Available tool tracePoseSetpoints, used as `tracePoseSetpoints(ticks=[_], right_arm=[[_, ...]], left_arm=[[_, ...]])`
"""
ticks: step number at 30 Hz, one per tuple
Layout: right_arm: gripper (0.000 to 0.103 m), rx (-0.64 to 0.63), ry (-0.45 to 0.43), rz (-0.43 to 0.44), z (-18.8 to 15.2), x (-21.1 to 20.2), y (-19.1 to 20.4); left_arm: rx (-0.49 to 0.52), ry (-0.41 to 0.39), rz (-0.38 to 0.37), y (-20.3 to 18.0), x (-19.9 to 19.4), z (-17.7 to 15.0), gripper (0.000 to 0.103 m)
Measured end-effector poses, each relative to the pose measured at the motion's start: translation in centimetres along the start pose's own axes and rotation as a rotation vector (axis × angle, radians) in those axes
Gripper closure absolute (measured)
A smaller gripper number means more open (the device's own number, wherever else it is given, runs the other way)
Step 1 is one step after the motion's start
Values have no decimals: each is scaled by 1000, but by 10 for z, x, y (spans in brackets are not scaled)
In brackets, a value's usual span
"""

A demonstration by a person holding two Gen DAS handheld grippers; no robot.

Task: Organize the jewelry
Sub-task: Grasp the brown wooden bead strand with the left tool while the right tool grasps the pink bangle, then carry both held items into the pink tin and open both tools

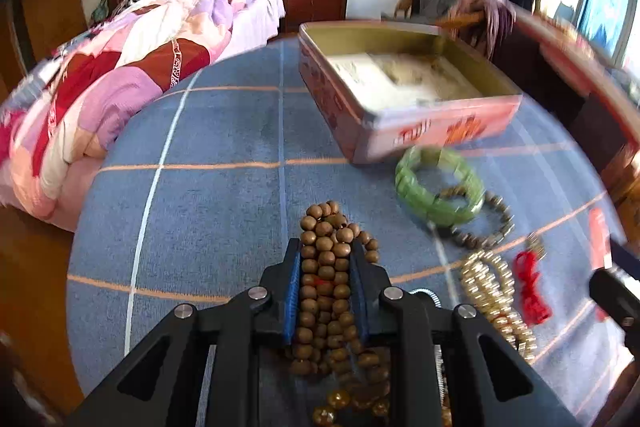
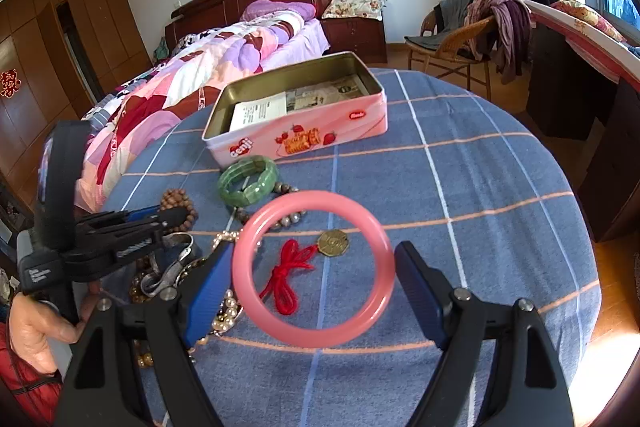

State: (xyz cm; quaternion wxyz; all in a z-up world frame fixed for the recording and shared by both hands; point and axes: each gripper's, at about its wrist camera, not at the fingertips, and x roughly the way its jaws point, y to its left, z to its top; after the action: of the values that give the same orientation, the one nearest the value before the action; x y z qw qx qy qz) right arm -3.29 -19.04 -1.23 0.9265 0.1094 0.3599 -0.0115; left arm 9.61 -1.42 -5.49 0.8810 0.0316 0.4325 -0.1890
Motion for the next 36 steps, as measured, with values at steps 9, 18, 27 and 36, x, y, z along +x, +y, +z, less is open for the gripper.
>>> tracePoseSetpoints(ticks=[9,18,27,36], right_arm=[[19,16,-83,-19,22,-11,-11],[19,13,-222,-54,87,10,-12],[19,15,-227,-48,126,73,-12],[19,-3,-148,-50,127,119,-19]], left_arm=[[-99,-241,-126,18,-65,31,81],[-92,-289,-139,3,-47,83,81],[-71,-225,-153,-18,15,111,81],[-59,-125,-154,-22,53,121,81]])
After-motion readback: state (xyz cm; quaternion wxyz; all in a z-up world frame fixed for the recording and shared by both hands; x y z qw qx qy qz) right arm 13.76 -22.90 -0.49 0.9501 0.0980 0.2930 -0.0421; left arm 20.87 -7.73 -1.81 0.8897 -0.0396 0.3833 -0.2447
